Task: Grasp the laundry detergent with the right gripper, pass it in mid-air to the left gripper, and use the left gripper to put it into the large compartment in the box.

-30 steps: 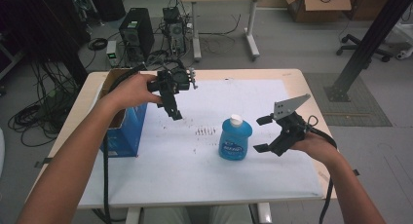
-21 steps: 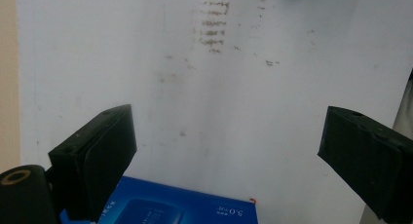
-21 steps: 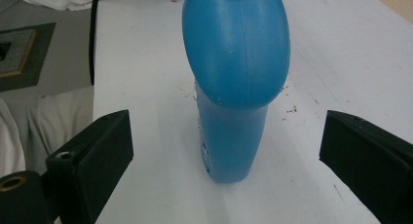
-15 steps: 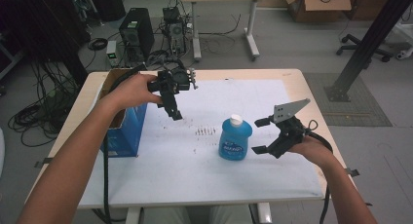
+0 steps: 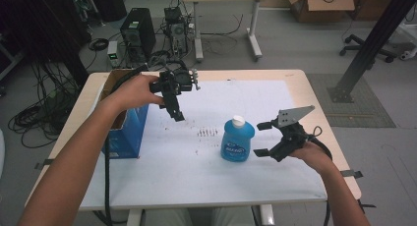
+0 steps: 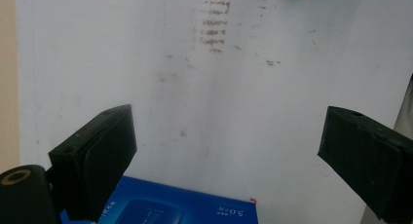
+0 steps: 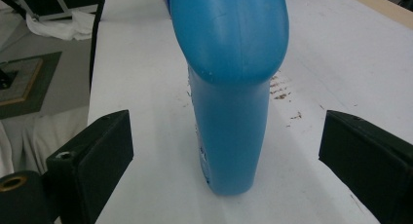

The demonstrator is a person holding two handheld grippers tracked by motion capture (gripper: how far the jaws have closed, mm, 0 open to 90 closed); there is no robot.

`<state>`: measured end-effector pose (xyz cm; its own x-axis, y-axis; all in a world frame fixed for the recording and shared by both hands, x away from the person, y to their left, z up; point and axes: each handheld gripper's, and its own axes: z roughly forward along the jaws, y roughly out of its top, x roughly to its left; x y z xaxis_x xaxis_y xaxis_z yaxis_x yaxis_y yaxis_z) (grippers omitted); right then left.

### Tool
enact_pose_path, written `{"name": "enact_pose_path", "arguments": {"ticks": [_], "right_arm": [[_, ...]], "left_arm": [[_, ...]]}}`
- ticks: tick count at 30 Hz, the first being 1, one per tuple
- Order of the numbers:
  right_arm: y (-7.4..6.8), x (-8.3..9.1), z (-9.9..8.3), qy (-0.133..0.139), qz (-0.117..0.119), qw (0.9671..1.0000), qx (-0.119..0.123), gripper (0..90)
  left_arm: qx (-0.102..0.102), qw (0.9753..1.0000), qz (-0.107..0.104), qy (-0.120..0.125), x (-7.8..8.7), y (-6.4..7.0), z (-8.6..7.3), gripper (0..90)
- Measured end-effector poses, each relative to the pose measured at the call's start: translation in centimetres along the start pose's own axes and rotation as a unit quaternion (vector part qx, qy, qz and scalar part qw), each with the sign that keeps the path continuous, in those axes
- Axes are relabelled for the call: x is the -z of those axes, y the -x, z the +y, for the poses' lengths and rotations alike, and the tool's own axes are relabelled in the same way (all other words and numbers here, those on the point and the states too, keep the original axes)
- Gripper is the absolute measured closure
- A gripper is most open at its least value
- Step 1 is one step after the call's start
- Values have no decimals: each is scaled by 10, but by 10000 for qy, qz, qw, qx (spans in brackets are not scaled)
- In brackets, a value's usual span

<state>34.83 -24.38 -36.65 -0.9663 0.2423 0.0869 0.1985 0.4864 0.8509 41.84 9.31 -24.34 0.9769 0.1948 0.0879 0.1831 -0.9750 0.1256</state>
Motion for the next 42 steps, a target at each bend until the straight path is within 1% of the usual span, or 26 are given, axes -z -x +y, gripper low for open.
{"name": "enact_pose_path", "arguments": {"ticks": [7, 14, 17, 21, 24, 31, 37, 42], "right_arm": [[1, -3, -6, 89, -19, 10000, -16, 55], [2, -11, -11, 132, -22, 9999, -41, 57], [2, -15, -14, 169, -88, 9998, -48, 57], [2, -17, -14, 255, -92, 9996, -44, 66], [3, -23, -14, 346, -61, 9994, -41, 70], [3, -34, -14, 353, -14, 9994, -45, 73], [3, -42, -14, 352, -27, 9994, -43, 76], [4, -49, -13, 447, -12, 9990, -50, 84]], "left_arm": [[3, 10000, -4, -12, -1, 0, 0, 70], [-9, 10000, -17, -19, -2, 0, 1, 70], [-15, 10000, -13, -33, -2, 0, 2, 70], [-3, 10000, -13, -35, -2, 0, 2, 70], [-6, 10000, -17, -48, -2, 0, 2, 70], [12, 10000, -6, -44, -2, 0, 1, 70], [15, 10000, -7, -41, -2, 0, 2, 71], [7, 10000, -13, -49, -3, 0, 3, 71]]}}
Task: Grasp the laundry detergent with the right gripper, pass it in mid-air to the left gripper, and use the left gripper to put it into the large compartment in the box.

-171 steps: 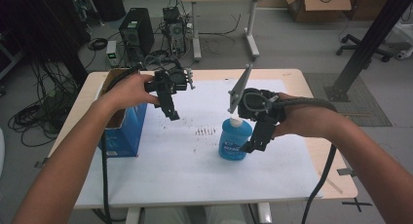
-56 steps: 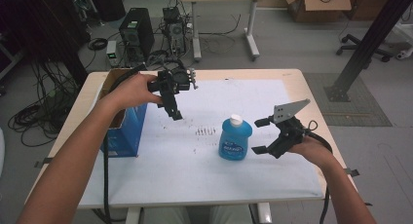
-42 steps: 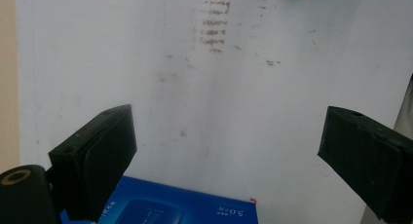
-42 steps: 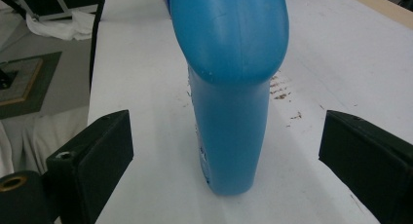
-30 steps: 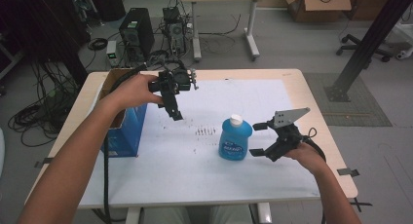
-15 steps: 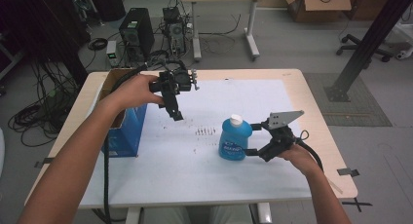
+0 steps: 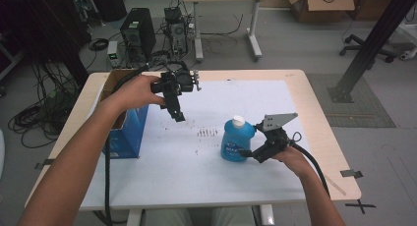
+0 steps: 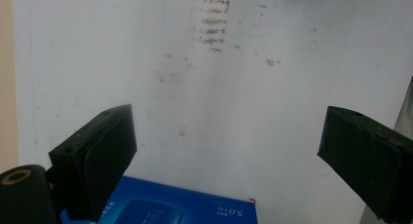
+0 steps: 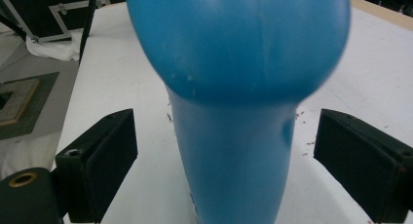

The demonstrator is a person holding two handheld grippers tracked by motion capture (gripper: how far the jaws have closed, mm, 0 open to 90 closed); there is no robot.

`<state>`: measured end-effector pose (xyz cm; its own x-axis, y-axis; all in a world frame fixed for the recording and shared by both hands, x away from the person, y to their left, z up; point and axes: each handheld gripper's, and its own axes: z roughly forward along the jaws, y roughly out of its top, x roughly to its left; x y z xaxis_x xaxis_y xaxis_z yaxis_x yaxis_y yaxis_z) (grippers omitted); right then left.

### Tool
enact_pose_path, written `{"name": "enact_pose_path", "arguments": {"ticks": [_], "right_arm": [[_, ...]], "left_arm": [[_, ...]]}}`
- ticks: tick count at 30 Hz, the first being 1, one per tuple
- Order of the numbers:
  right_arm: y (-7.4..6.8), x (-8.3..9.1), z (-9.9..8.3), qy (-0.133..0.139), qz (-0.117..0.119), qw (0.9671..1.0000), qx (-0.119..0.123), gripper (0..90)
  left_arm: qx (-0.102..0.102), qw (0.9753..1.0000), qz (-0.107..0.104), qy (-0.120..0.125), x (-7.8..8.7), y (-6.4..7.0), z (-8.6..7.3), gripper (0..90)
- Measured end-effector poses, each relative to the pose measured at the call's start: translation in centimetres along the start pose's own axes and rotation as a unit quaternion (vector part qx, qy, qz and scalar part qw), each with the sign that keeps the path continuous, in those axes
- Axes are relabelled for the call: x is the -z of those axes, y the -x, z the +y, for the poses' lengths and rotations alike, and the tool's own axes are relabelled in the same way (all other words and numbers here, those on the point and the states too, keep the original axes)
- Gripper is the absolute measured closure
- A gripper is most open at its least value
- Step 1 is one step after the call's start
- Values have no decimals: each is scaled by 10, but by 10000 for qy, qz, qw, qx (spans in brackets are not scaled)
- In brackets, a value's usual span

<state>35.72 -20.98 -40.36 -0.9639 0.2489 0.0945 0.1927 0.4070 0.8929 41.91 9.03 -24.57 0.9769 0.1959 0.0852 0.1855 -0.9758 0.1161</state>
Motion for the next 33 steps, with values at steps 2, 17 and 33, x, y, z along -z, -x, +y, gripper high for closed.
{"name": "enact_pose_path", "arguments": {"ticks": [2, 17, 33], "right_arm": [[0, -3, 0, 5, 4, 10000, 8, 91], [1, -13, -1, 96, 33, 9999, -6, 200], [1, -12, 0, 139, 0, 9999, 61, 319]], "left_arm": [[-4, 10000, 1, 5, 0, 0, 0, 71], [1, 10000, 11, 1, 0, 0, 0, 71], [-8, 10000, 20, 0, -1, 0, 1, 71]]}}
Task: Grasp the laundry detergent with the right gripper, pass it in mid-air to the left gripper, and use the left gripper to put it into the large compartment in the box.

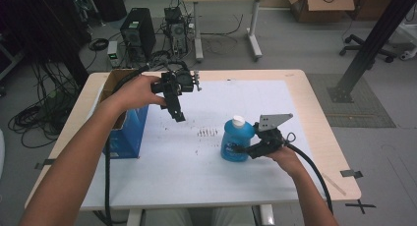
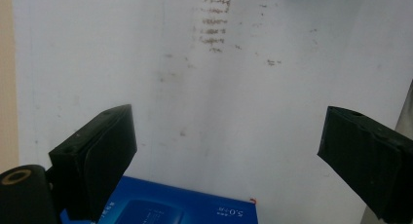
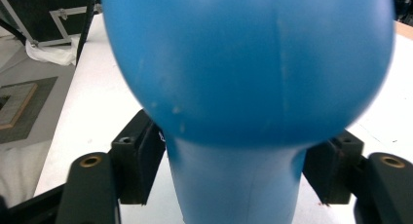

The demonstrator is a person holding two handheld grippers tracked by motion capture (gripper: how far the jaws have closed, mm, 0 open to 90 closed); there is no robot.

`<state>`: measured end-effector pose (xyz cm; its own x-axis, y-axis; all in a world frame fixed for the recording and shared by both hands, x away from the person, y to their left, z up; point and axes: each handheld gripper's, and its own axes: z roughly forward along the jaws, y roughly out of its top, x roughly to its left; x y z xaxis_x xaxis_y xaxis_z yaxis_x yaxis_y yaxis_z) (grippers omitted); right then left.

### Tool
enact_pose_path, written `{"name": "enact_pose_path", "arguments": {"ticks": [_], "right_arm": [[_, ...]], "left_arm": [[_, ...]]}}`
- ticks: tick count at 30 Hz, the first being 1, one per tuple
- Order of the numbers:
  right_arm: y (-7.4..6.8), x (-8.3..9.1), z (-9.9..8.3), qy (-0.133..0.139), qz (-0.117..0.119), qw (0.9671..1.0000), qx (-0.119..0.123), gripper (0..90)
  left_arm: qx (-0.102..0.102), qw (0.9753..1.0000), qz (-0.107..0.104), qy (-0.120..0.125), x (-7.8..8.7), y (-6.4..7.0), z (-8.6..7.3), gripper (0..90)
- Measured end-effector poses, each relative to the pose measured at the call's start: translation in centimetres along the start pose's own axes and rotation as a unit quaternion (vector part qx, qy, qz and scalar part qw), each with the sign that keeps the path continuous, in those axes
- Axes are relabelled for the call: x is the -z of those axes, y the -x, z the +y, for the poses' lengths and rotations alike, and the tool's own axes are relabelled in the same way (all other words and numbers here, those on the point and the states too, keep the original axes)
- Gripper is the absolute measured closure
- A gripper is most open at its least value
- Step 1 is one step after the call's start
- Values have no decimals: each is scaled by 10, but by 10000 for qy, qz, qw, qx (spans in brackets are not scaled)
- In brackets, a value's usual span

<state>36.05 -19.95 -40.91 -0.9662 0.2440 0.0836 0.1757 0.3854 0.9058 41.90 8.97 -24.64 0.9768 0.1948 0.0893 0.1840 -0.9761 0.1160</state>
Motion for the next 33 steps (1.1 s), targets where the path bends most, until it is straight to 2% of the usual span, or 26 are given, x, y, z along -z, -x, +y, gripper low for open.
{"name": "enact_pose_path", "arguments": {"ticks": [9, 24, 26, 33], "right_arm": [[0, -1, 0, 17, 19, 10000, 39, 396], [-4, -1, 1, 32, -15, 9999, 142, 430], [-3, 0, 1, 22, 66, 9999, 85, 431], [-5, 10, 10, 261, 173, 9995, 4, 432]], "left_arm": [[9, 10000, -1, -10, 0, 0, 0, 70], [32, 10000, -8, -28, 1, 0, -1, 71], [42, 10000, -14, -37, 2, 0, -1, 70], [37, 10000, -8, -19, 5, 5, 0, 71]]}}
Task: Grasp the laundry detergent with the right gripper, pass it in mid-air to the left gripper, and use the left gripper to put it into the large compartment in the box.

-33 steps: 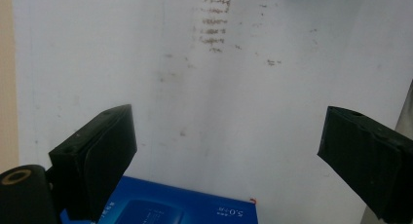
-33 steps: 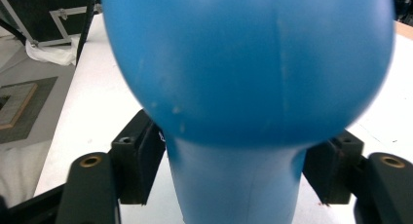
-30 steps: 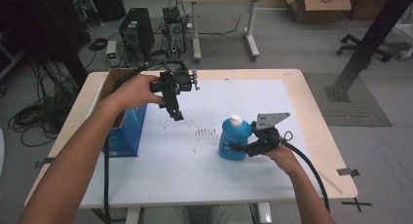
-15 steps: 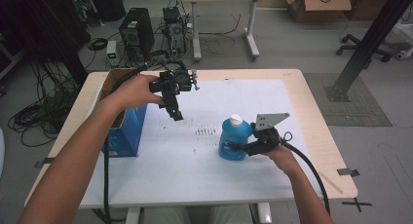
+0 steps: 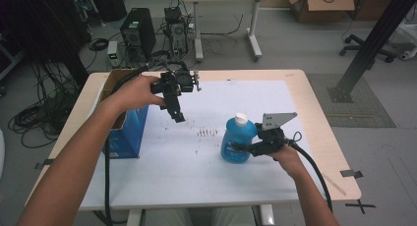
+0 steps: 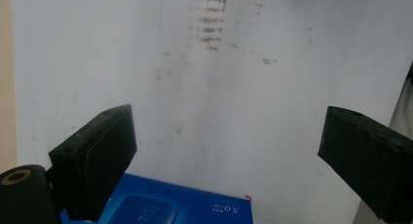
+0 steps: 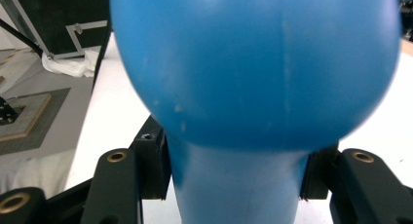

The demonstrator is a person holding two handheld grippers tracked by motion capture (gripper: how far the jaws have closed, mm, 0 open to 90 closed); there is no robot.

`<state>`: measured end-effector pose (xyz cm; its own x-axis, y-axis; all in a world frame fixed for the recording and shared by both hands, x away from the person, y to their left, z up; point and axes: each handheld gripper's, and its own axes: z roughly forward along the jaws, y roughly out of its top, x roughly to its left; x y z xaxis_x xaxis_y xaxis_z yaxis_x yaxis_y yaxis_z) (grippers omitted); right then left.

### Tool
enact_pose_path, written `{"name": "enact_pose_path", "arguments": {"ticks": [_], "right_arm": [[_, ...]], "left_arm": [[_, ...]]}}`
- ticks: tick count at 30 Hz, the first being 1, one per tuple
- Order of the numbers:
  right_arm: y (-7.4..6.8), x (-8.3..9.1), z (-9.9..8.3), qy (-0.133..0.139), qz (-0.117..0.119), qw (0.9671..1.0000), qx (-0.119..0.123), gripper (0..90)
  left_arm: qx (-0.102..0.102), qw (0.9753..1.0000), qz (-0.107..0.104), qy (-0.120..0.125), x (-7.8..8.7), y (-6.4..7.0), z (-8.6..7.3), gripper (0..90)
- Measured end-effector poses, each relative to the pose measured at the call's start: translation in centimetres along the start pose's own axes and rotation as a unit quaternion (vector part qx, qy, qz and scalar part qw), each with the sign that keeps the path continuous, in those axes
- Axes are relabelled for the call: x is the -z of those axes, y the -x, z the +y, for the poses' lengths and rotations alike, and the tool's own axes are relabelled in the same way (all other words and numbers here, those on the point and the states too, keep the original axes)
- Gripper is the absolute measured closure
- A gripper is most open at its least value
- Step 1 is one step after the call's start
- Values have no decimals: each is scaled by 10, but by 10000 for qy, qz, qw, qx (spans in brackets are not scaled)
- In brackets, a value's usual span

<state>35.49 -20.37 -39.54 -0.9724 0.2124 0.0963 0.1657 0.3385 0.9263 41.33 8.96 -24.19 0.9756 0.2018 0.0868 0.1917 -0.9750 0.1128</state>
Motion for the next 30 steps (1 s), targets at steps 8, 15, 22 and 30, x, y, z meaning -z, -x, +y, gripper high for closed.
{"name": "enact_pose_path", "arguments": {"ticks": [8, 15, 22, 30], "right_arm": [[-10, 8, 23, -209, 26, 9996, 181, 432], [-19, 9, 39, -410, 101, 9988, 259, 432], [-29, -1, 55, -500, 276, 9976, 392, 431], [-34, -14, 68, -515, 451, 9964, 507, 431]], "left_arm": [[-15, 10000, -28, 51, 8, 12, 3, 71], [-67, 9999, -46, 64, 21, 24, 5, 71], [-214, 9997, -100, 118, 35, 42, 8, 72], [-414, 9988, -115, 256, 56, 66, 10, 70]]}}
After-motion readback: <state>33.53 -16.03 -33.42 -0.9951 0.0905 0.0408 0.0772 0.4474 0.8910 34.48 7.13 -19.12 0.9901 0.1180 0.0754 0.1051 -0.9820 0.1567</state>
